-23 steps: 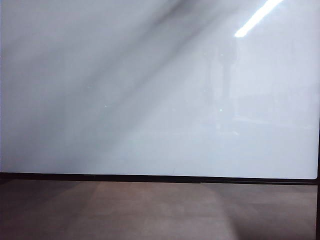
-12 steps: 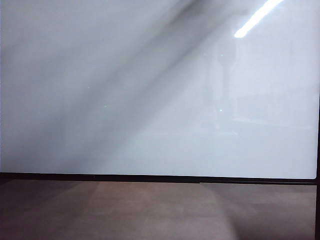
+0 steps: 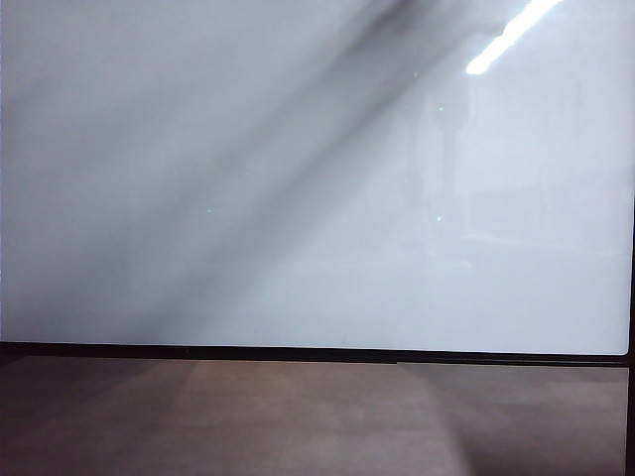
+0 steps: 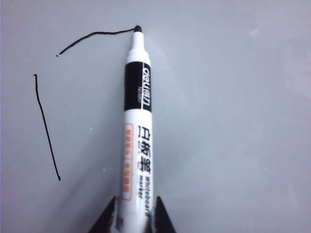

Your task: Reach to the right to find the marker pen, pick it up, and write the number 17 on the whiteboard.

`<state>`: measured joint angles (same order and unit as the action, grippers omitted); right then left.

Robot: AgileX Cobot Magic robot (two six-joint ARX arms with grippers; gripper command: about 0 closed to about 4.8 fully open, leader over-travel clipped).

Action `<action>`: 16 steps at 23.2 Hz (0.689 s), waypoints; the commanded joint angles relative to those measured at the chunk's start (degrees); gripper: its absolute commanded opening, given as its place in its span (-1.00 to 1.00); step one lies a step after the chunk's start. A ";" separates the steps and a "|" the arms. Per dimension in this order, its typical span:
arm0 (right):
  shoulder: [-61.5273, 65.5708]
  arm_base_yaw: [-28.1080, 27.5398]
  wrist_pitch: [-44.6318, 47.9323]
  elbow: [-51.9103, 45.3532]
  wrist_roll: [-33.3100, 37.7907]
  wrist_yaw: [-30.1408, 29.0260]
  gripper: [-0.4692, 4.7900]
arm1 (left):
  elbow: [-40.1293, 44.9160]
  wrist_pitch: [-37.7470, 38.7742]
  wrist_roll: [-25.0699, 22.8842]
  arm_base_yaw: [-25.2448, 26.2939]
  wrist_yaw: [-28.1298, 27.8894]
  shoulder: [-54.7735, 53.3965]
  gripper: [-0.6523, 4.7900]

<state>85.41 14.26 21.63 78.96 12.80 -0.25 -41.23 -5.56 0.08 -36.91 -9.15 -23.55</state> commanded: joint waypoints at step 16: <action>0.39 -0.22 -1.86 -6.64 0.87 0.09 -0.85 | -0.17 -0.59 0.15 0.00 0.13 0.11 -0.78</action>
<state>85.60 14.20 21.04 72.82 12.97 -0.69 -41.25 -5.52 0.08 -36.91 -9.15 -23.49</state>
